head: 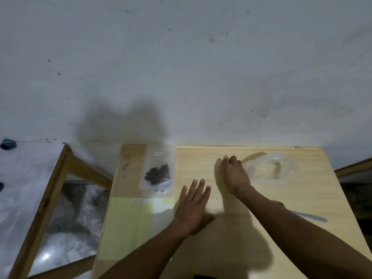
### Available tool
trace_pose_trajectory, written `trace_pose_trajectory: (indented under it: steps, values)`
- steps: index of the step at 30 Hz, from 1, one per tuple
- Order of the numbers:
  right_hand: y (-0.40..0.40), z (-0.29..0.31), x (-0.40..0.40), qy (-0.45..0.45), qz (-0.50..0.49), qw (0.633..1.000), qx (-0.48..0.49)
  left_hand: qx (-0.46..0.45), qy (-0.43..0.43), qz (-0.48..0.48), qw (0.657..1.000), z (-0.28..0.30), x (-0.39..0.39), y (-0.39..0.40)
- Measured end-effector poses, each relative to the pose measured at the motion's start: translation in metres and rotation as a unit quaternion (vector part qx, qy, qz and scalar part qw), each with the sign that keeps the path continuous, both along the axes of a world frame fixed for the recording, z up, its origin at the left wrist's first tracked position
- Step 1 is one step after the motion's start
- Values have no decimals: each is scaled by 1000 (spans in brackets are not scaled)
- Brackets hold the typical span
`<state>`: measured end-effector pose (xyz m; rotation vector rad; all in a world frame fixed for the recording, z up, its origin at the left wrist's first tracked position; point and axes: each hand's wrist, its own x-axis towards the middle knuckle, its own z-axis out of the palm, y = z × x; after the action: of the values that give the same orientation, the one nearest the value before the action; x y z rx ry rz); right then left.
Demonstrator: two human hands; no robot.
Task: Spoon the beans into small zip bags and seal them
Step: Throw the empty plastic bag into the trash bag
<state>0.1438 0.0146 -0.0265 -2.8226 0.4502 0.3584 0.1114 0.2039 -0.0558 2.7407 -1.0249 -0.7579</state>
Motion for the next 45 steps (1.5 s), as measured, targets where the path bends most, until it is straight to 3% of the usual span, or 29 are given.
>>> trace_pose_trajectory:
  steps: [5,7,9,10,12,16,17,18,20,23,25,27,32,37,45]
  values:
    - [-6,-4,-6,-7,35,999,10,22,25,14,999,8,-2,-6]
    - [-2,1,-14,-29,17,996,85,30,22,8,999,9,-2,-5]
    - [10,10,-29,-75,-70,968,230,37,17,6,999,9,-1,-4]
    - [16,17,-38,-87,-142,930,327,40,19,6,999,8,-1,-4]
    - [23,27,-57,-84,-281,815,499,39,19,10,999,6,-1,-4]
    - [18,36,-96,-64,-403,567,715,38,19,10,999,5,-1,-4]
    - [14,36,-105,-65,-419,525,738,39,19,9,999,5,0,-5]
    - [10,36,-114,-68,-427,507,745,40,16,9,999,4,0,-4]
    - [0,33,-131,-77,-417,543,725,41,9,6,999,2,0,-4]
    - [-23,26,-157,-98,-387,710,580,41,-8,1,999,-1,0,-5]
    - [-44,23,-177,-123,-386,777,481,39,-11,5,999,-1,0,-6]
    - [-63,24,-196,-125,-390,820,399,38,-13,11,999,0,-1,-7]
    - [-92,10,-234,-69,-433,858,268,38,-18,32,999,3,-6,-13]
    - [-84,-5,-238,-89,-372,882,274,33,-4,73,997,7,-20,-21]
    - [-65,-10,-236,-66,-250,948,186,-8,-8,103,995,3,-58,-23]
